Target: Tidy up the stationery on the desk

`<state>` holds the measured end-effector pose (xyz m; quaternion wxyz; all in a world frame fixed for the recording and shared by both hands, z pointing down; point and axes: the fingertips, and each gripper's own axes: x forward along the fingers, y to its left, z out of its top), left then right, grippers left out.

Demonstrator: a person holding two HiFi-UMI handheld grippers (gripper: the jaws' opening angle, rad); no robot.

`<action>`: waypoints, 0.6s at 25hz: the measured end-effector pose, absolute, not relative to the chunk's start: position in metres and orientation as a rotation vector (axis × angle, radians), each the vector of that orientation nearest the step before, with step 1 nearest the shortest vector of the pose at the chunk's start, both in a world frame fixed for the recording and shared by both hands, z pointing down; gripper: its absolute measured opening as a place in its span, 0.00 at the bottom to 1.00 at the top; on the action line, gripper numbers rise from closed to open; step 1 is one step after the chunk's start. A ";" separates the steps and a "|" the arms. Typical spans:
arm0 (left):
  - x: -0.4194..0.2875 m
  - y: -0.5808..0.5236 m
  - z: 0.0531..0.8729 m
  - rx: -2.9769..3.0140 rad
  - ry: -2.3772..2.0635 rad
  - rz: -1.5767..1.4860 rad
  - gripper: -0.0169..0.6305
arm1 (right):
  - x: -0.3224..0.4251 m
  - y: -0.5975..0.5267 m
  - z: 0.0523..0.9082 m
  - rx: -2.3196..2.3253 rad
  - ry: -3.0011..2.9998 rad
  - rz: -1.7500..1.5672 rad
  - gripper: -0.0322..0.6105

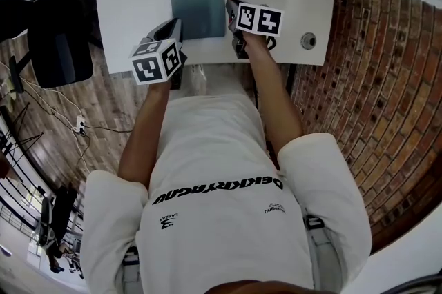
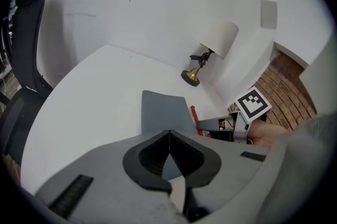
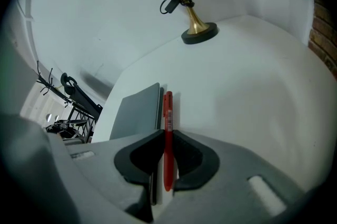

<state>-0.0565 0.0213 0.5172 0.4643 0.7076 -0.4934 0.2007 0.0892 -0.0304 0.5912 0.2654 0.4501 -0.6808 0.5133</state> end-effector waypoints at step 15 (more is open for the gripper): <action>-0.063 0.036 0.514 1.720 -1.221 0.441 0.03 | 0.083 -0.030 0.593 1.253 -1.754 1.268 0.13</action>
